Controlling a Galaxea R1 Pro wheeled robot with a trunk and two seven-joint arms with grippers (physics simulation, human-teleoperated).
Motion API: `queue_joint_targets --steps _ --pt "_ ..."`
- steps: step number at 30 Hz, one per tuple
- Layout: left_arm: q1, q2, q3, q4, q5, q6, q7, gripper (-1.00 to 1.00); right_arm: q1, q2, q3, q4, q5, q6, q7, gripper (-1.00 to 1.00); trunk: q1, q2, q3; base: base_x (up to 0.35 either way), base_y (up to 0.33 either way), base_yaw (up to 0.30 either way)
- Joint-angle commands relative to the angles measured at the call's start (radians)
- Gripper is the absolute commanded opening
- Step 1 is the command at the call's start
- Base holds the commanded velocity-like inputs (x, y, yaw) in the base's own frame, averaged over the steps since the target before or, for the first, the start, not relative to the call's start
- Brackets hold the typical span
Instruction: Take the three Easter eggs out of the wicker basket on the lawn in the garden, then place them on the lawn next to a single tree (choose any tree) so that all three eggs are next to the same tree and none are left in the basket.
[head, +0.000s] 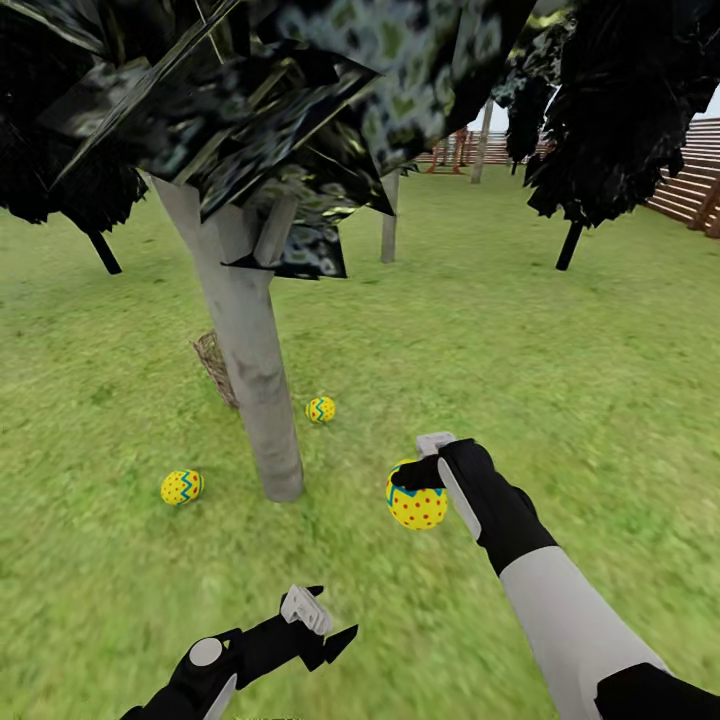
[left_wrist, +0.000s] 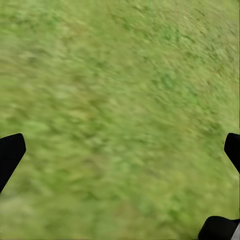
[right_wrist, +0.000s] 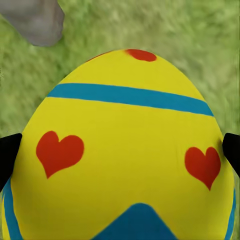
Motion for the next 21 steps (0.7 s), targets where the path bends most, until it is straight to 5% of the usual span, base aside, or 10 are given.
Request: queue_joint_targets --steps 1,14,21 --pt "-0.001 0.001 -0.002 -0.001 0.011 0.011 -0.001 1.0 0.0 -0.001 0.001 -0.001 -0.007 0.004 -0.003 -1.0 0.0 0.0 -0.001 0.015 -0.301 0.272" --pt "-0.001 0.001 -0.002 -0.003 0.011 0.011 -0.003 1.0 0.0 -0.001 0.001 0.013 -0.007 0.004 -0.003 -1.0 0.0 0.0 -0.006 0.001 -0.301 0.272" --pt "-0.001 0.002 -0.001 -0.008 0.011 0.009 -0.006 1.0 0.0 -0.001 0.001 0.014 -0.007 0.003 -0.005 -1.0 0.0 0.0 -0.009 0.0 -0.036 0.272"
